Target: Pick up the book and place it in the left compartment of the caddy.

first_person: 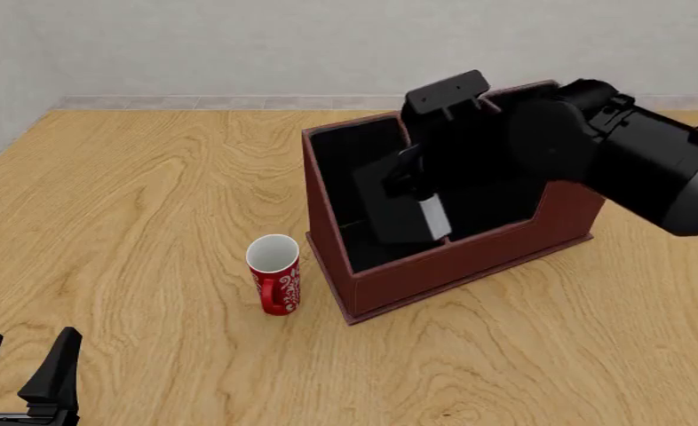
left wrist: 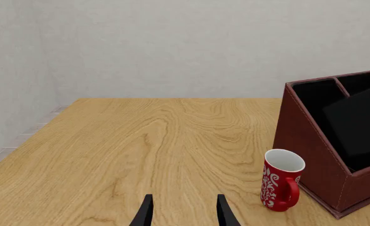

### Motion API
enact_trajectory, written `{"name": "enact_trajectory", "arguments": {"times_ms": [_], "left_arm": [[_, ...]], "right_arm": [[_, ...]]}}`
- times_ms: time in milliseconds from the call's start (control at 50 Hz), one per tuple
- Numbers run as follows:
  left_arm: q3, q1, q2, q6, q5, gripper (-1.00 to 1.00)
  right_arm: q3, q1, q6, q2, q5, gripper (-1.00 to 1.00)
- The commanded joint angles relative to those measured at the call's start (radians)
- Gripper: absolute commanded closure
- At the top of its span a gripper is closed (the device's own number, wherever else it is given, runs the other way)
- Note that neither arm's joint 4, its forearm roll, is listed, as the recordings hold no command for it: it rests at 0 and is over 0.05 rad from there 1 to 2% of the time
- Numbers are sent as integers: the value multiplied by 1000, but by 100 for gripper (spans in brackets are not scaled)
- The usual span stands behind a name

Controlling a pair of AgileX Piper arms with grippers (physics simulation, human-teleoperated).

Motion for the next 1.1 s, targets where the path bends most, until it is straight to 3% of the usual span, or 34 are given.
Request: {"name": "enact_trajectory", "arguments": {"times_ms": [20,1100], "left_arm": [[0,0,0,0,0,-100],[0,0,0,0,0,-100]], "right_arm": [[0,-1,25,27,-34,100],[-13,-7,40,177,-133,100]]}}
